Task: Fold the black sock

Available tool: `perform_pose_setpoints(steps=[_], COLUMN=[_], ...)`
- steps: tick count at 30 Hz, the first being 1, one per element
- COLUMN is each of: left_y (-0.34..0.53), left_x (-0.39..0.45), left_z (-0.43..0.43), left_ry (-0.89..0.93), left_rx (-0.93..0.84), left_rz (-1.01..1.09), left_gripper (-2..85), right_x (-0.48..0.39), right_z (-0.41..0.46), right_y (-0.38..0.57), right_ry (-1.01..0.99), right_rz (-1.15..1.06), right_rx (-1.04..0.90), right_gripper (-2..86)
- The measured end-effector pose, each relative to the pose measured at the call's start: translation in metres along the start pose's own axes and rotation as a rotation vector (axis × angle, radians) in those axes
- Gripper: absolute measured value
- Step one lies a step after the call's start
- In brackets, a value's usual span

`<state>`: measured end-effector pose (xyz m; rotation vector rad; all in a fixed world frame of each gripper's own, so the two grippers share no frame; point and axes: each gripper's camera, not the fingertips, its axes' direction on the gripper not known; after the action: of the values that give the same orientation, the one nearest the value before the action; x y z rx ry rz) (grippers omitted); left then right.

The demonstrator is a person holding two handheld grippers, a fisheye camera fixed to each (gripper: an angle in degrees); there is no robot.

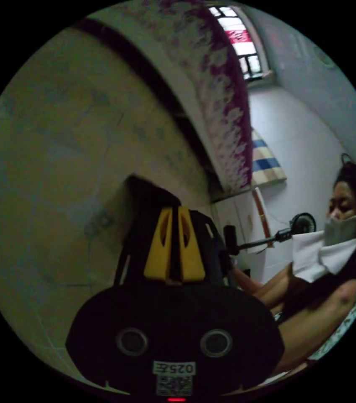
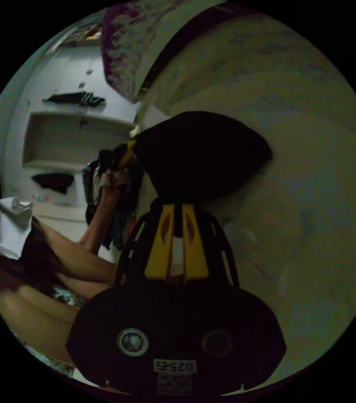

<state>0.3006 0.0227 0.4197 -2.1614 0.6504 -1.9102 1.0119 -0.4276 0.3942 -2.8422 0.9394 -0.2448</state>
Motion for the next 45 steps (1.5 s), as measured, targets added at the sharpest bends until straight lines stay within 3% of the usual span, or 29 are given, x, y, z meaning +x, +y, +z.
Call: perform_pose_setpoints(steps=[4,6,9,12,14,17,20,23,27,29,33,37,40,42,43,45], left_y=[-0.014,-0.017,0.002,0.053,0.094,0.155,0.177,0.165,0.131,0.12,0.118,0.133,0.149,0.163,0.166,0.175], left_x=[0.111,0.181,0.213,0.2,0.18,0.16,0.162,0.163,0.134,0.117,0.098,0.11,0.113,0.113,0.113,0.107], left_z=[-0.033,-0.009,0.061,0.154,0.215,0.269,0.262,0.228,0.187,0.192,0.255,0.304,0.339,0.367,0.372,0.391], left_ry=[0.053,0.064,0.196,0.389,0.405,0.365,0.383,0.126,-0.332,-0.441,-0.567,-0.682,-0.712,-0.854,-0.855,-0.808], left_rx=[0.121,-0.016,-0.241,-0.442,-0.611,-0.768,-0.723,-0.549,-0.234,-0.195,-0.363,-0.418,-0.436,-0.437,-0.436,-0.443], left_rz=[0.339,0.544,0.555,0.471,0.379,0.312,0.291,0.337,0.252,0.21,0.194,0.253,0.269,0.337,0.349,0.319], left_gripper=[-1.6,-1.5,-1.4,-0.9,0.2,0.9,3.6,7.3,11.4,12.1,13.1,15.9,11.4,6.7,5.5,2.2], right_x=[-0.024,-0.025,0.001,0.041,0.065,0.104,0.126,0.122,0.086,0.068,0.043,-0.03,-0.081,-0.107,-0.113,-0.127], right_z=[-0.021,-0.05,-0.088,-0.11,-0.113,-0.09,-0.077,-0.074,-0.072,-0.073,-0.083,-0.066,0.006,0.081,0.099,0.164], right_y=[-0.033,-0.037,-0.027,-0.005,0.012,0.033,0.05,0.045,0.012,-0.005,-0.023,-0.024,-0.051,-0.073,-0.076,-0.093], right_ry=[-0.051,-0.233,-0.524,-0.654,-0.468,-0.027,-0.053,-0.046,0.079,0.225,0.534,0.708,0.671,0.598,0.618,0.845], right_rz=[-0.172,-0.199,-0.085,0.047,0.169,0.379,0.46,0.457,0.307,0.236,0.25,-0.006,-0.228,-0.353,-0.392,-0.467], right_rx=[0.018,0.128,0.298,0.411,0.394,0.16,0.208,0.248,0.162,0.132,0.255,0.439,0.277,0.133,0.121,0.082], right_gripper=[15.6,19.3,22.3,22.3,19.2,5.1,3.3,2.8,2.9,3.4,6.4,16.3,17.1,13.6,13.2,10.8])
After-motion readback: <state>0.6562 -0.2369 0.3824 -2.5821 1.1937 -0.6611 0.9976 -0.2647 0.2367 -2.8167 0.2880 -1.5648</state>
